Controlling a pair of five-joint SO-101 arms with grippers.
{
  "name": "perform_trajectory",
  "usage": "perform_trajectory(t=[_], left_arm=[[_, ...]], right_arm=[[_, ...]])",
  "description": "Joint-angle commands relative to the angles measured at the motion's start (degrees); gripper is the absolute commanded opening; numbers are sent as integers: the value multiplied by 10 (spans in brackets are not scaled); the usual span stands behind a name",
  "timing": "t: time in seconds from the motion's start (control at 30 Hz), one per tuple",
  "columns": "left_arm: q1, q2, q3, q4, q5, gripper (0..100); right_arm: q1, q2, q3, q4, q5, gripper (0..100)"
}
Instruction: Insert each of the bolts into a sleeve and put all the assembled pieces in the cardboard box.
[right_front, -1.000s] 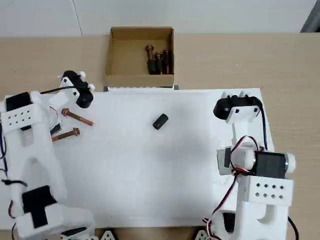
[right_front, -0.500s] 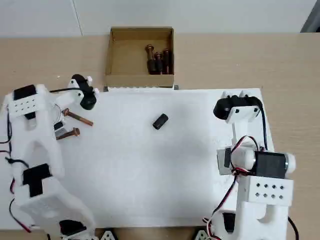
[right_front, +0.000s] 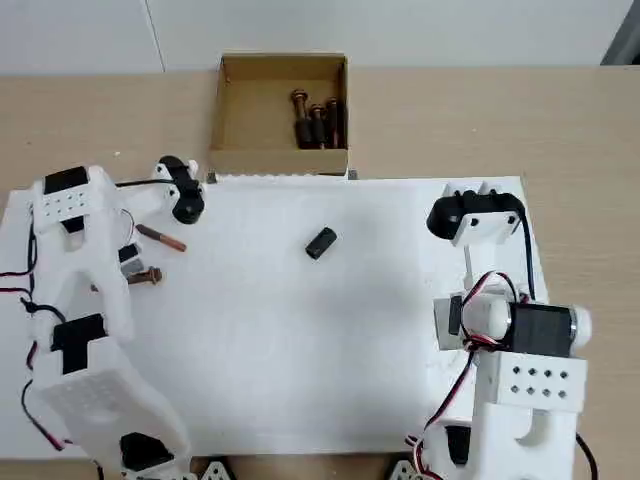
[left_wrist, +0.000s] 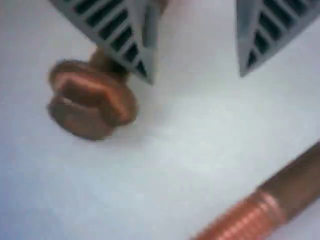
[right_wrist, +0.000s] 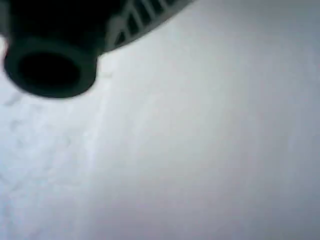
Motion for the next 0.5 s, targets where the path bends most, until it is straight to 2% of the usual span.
perform_trajectory(t=[0.0, 0.33, 0.47], left_arm=[[6, -11, -33, 26, -16, 105], [13, -10, -153, 178, -25, 104], [11, -8, -149, 195, -29, 104]], right_arm=[[-2, -15, -3, -11, 0, 3], [-2, -15, -3, -11, 0, 3], [-2, -16, -3, -11, 0, 3]])
